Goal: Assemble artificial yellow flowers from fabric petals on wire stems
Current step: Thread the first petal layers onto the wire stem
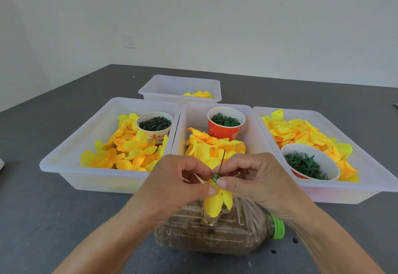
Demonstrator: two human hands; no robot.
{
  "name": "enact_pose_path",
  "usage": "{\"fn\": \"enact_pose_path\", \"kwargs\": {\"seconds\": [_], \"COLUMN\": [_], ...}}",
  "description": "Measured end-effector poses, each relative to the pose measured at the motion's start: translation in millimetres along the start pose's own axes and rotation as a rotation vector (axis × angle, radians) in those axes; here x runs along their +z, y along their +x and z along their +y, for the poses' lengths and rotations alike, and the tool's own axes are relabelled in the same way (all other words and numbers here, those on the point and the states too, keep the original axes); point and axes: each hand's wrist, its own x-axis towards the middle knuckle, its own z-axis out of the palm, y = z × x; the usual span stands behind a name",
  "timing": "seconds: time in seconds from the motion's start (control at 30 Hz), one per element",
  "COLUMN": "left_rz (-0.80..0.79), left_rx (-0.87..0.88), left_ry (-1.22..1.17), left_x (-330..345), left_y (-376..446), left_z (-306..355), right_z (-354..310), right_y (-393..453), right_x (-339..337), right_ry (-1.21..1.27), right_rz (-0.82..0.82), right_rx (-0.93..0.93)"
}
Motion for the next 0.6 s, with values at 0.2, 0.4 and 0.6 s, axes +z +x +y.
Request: {"fn": "enact_pose_path", "kwargs": {"seconds": [0.2,0.4,0.6], "left_rz": [0.007,0.026,0.012], "left_rx": [0.015,0.015,0.02], "left_ry": [0.071,0.074,0.081], "left_x": [1.4,2.9,1.0], "left_y": [1.9,3.7,3.5], "left_z": [-1.2,-2.1,-3.9], "right_z": [-4.1,-4.0,-3.3], "right_y": [2.5,1.8,1.8], "right_x": [-1.3,-3.0,-2.9], "right_ry": [-0.254,-0.289,-0.337], "right_rz": [0.05,0.027,0.034], "right_rx": [-0.061,-0.036,-0.054]}}
